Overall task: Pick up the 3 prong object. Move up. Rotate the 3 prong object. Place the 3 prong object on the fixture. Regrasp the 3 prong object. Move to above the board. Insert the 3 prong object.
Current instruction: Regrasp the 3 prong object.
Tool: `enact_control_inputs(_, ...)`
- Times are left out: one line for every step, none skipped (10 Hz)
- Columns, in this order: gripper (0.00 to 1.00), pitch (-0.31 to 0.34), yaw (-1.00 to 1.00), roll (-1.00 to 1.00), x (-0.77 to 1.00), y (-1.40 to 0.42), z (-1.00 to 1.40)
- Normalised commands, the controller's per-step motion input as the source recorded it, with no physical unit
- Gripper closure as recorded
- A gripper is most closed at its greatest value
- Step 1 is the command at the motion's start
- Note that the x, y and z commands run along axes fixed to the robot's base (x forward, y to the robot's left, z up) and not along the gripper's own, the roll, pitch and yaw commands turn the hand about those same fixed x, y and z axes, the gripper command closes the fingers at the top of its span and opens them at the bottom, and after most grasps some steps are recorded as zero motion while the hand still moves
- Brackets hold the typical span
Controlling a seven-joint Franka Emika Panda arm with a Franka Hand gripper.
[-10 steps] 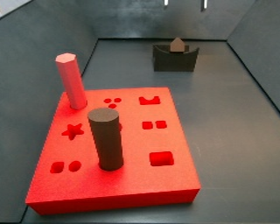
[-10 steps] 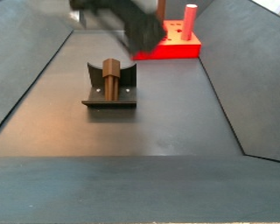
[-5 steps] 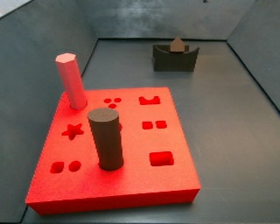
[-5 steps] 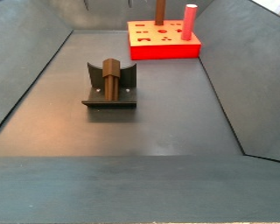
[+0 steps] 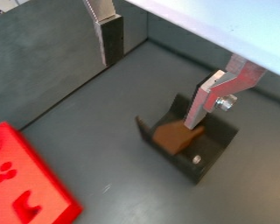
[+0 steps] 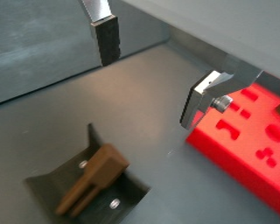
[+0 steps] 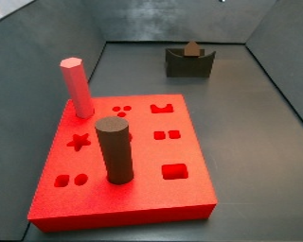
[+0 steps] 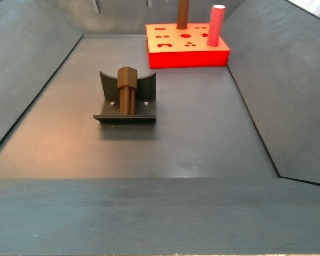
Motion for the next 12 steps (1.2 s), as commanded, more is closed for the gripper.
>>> enact_control_inputs(0.0, 0.019, 0.02, 1.0, -0.01, -0.02, 0.0)
enact_control_inputs(0.0, 0.019, 0.02, 1.0, -0.01, -0.02, 0.0)
enact_control_inputs(0.0, 0.02, 0.02, 1.0, -0.01, -0.02, 0.01)
enact_control_inputs(0.0, 0.027, 0.03, 1.0, 0.0, -0.02, 0.01)
enact_control_inputs(0.0, 0.032, 0.03, 1.0, 0.01, -0.02, 0.01)
enact_control_inputs(0.0, 0.04, 0.03, 1.0, 0.03, -0.02, -0.01)
enact_control_inputs(0.0, 0.045, 0.03, 1.0, 0.04, -0.02, -0.01)
enact_control_inputs(0.0, 0.058, 0.04, 1.0, 0.06, -0.03, -0.02)
enact_control_inputs(0.0, 0.075, 0.04, 1.0, 0.07, -0.03, -0.01)
enact_control_inputs(0.0, 0.091, 0.05, 1.0, 0.08, -0.03, -0.01)
enact_control_inputs(0.0, 0.104, 0.06, 1.0, 0.09, -0.03, -0.02)
enact_control_inputs(0.0, 0.132, 0.07, 1.0, 0.11, -0.04, -0.02)
